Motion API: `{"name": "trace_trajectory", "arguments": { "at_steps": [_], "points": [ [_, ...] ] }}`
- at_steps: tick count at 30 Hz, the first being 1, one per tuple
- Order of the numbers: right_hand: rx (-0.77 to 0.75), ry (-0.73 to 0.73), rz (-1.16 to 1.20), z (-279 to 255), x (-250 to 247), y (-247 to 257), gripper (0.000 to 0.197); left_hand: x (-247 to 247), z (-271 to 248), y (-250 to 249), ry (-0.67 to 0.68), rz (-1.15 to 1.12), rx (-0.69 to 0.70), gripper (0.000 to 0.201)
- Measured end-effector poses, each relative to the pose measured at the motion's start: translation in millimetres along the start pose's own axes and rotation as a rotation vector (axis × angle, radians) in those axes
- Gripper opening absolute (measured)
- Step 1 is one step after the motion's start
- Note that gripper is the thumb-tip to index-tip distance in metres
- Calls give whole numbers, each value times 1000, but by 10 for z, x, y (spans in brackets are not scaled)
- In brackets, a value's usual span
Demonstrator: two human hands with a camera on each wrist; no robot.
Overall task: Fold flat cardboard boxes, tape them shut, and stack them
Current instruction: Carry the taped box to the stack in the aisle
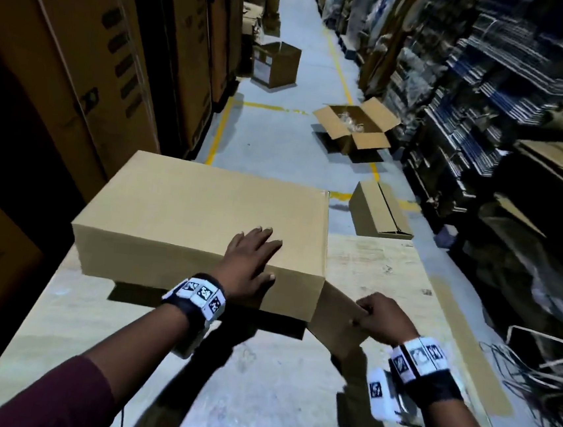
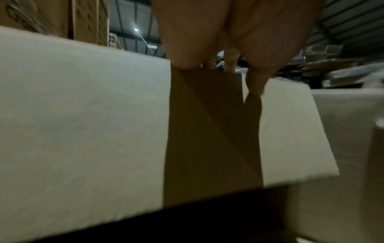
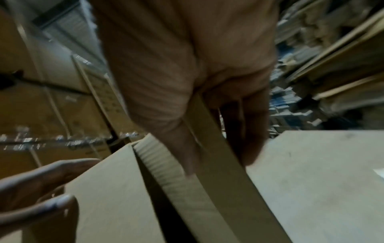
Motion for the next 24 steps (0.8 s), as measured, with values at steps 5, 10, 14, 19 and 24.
{"name": "trace_trajectory", "arguments": {
  "at_steps": [5, 10, 14, 19, 24],
  "points": [
    [116, -539, 613, -535, -648, 186, 49, -77, -261, -89, -43, 286, 185, 126],
    [80, -538, 842, -541, -865, 358, 16, -432, 224, 138, -147, 358, 174, 132],
    [182, -606, 898, -493, -975, 288, 35, -944, 775, -27, -225, 130, 310, 94],
    [364, -746, 714, -448, -1030, 8, 48, -1448, 1411, -189, -177, 289, 121, 38],
    [272, -818, 630, -254, -1585, 42, 24, -1637, 2031, -462, -199, 282, 141, 62]
  ]
}}
Point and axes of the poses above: each hand's wrist, its own z-axis towards the middle knuckle, its own x-axis out of the palm, y = z × x, the point moved 10 cm from there along z, towards the middle knuckle, and after that the axes turned 15 degrees about -y, right-handed, at the moved point
